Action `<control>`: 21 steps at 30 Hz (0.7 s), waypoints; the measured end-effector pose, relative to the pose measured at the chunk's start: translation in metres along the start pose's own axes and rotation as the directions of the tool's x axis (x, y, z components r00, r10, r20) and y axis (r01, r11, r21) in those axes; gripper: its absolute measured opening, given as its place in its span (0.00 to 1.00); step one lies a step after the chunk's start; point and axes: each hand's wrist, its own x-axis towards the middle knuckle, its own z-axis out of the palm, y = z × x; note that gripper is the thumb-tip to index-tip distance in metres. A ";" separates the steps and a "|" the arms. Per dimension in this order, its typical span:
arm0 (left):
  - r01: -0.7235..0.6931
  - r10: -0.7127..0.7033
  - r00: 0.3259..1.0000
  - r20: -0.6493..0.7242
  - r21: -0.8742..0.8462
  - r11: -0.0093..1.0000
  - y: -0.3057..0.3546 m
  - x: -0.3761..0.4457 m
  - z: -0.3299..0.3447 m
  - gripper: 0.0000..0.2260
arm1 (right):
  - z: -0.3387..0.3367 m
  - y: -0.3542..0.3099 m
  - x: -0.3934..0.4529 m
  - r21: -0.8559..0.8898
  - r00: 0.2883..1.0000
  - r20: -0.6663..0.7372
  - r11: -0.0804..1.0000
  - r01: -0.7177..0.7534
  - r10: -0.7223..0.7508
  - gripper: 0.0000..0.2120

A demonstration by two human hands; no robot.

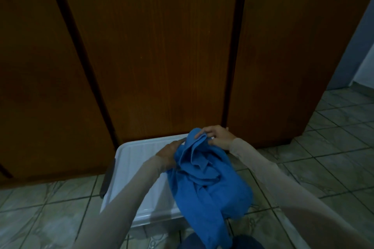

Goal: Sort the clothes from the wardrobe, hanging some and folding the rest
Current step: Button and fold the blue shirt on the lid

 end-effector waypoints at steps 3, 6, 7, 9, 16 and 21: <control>-0.076 0.065 0.994 -0.085 -0.128 0.989 0.002 0.007 0.015 0.35 | 0.001 0.004 0.004 0.132 0.993 0.085 0.989 0.070 -0.082 0.16; -0.115 0.083 0.988 -0.128 -0.267 0.957 0.005 0.012 0.019 0.23 | 0.001 0.007 0.006 0.194 0.990 0.103 0.978 0.073 -0.094 0.15; -0.138 0.098 0.986 -0.137 -0.328 0.934 0.005 0.013 0.020 0.19 | 0.003 0.011 0.007 0.196 0.991 0.098 0.978 0.069 -0.090 0.18; -0.138 0.077 0.986 -0.146 -0.471 0.871 0.005 0.012 0.020 0.13 | 0.007 0.020 0.011 0.224 0.998 0.016 0.973 0.061 -0.066 0.26; -0.030 -0.091 0.988 -0.123 -0.742 0.669 0.008 0.009 0.001 0.18 | 0.012 0.045 0.013 0.074 0.964 -0.024 0.962 -0.264 0.266 0.22; -0.166 -0.054 0.957 -0.286 -0.688 0.706 0.020 -0.002 -0.023 0.18 | 0.012 0.044 0.012 0.026 0.970 -0.149 0.981 -0.193 0.194 0.03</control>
